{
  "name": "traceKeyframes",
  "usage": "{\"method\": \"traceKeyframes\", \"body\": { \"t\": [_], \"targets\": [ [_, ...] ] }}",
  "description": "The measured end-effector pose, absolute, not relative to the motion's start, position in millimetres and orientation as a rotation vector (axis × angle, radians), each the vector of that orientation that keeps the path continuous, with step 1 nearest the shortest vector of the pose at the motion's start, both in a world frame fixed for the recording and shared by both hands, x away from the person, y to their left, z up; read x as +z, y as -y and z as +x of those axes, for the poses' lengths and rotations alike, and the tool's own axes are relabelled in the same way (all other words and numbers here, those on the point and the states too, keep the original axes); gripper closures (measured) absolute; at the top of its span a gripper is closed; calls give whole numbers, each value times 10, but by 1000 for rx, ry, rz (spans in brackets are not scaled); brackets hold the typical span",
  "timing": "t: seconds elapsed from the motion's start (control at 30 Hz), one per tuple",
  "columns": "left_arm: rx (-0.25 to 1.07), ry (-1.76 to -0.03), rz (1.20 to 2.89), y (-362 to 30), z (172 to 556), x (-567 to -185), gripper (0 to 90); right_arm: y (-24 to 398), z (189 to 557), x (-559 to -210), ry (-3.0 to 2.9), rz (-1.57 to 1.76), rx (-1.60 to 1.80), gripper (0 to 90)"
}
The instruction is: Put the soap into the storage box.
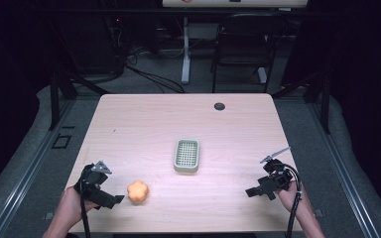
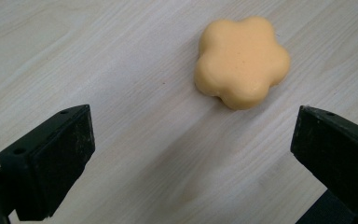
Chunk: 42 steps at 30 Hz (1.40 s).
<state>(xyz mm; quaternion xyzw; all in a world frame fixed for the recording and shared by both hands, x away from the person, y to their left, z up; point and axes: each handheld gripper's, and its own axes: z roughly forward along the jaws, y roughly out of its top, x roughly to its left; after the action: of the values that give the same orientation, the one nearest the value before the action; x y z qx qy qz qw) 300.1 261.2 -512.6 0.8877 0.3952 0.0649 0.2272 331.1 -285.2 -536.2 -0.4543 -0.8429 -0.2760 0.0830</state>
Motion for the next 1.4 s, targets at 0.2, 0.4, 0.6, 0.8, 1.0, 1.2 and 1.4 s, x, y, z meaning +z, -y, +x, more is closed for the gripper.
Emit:
{"method": "traceKeyframes", "body": {
  "t": [0.2, 0.4, 0.6, 0.8, 1.0, 1.2, 1.4],
  "targets": [
    [167, -1063, 2460, -2534, 3032, -5145, 0, 2847, 3309, -5364, 2516, -1365, -825, 150],
    [158, -1009, 2491, -2374, 3067, -5175, 0, 2854, 3313, -5362, 2518, -1357, -821, 150],
    [135, -969, 2533, -2243, 3095, -5234, 0, 2840, 3305, -5370, 2506, -1377, -834, 150],
    [112, -945, 2560, -2153, 3114, -5277, 0, 2848, 3317, -5369, 2513, -1352, -816, 150],
    [116, -956, 2582, -2104, 3146, -5316, 0, 2851, 3319, -5372, 2514, -1349, -813, 150],
    [105, -944, 2604, -2029, 3166, -5354, 44, 2852, 3320, -5375, 2515, -1349, -812, 150],
    [91, -924, 2631, -1952, 3191, -5391, 144, 2852, 3319, -5373, 2514, -1350, -811, 150]
  ]
}}
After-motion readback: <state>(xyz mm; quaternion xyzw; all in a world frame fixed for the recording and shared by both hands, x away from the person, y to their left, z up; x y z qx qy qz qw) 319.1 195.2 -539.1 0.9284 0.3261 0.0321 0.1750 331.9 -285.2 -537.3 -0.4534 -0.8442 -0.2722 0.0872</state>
